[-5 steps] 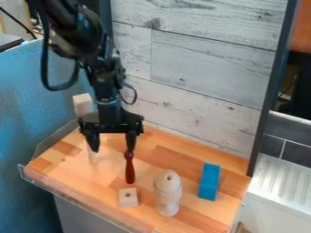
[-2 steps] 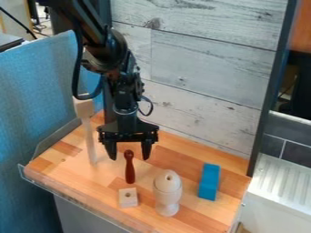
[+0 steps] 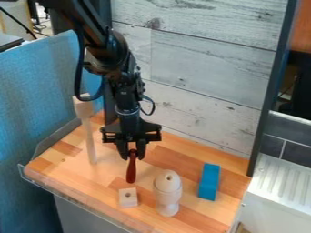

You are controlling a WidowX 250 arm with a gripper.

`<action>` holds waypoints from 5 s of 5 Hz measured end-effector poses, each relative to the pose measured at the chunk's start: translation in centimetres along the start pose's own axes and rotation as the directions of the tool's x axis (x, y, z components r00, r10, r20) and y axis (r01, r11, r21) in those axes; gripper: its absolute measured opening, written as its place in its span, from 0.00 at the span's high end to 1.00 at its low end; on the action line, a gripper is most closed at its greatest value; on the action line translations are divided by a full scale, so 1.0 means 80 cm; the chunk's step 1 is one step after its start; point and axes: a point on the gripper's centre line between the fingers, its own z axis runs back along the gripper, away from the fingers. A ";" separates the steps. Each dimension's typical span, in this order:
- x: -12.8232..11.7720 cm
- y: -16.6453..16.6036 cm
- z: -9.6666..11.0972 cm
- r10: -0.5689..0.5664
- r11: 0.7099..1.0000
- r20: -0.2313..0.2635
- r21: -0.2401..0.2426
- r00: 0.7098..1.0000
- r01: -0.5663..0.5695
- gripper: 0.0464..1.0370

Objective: Put the brown roller on top the cube

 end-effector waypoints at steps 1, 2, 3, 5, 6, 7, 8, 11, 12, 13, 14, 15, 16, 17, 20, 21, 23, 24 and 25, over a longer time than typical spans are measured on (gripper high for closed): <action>-0.002 0.001 -0.002 -0.012 1.000 0.012 -0.014 1.000 0.013 0.75; -0.008 0.011 0.001 -0.020 0.999 -0.008 -0.037 1.000 0.019 0.75; -0.005 0.020 0.034 -0.021 0.997 -0.017 -0.073 1.000 0.020 0.75; 0.022 0.047 0.128 -0.010 0.982 -0.043 -0.190 0.999 0.002 0.75; 0.028 0.058 0.165 -0.042 0.979 -0.051 -0.200 0.998 0.032 0.75; 0.033 0.077 0.205 -0.052 0.973 -0.036 -0.228 0.998 0.043 0.75; 0.041 0.085 0.224 -0.079 0.972 -0.012 -0.224 0.997 0.074 0.75; 0.076 0.101 0.232 -0.051 0.988 0.084 -0.140 0.995 0.063 0.75; 0.078 0.106 0.226 -0.055 0.991 0.072 -0.118 0.996 0.064 0.75; 0.082 0.109 0.219 -0.052 0.992 0.066 -0.110 0.996 0.059 0.75; 0.083 0.111 0.210 -0.051 0.993 0.056 -0.105 0.997 0.056 0.75; 0.088 0.112 0.211 -0.047 0.994 0.077 -0.096 0.996 0.054 0.75; 0.090 0.114 0.205 -0.043 0.995 0.080 -0.089 0.996 0.050 0.75; 0.093 0.110 0.202 -0.045 0.995 0.083 -0.083 0.996 0.052 0.75; 0.086 0.104 0.192 -0.044 0.995 0.058 -0.087 0.997 0.049 0.75; 0.086 0.100 0.189 -0.050 0.995 0.056 -0.082 0.997 0.054 0.75; 0.087 0.101 0.183 -0.046 0.996 0.052 -0.080 0.998 0.050 0.75; 0.088 0.101 0.182 -0.046 0.996 0.058 -0.080 0.997 0.050 0.75; 0.088 0.100 0.179 -0.041 0.995 0.063 -0.085 0.997 0.046 0.69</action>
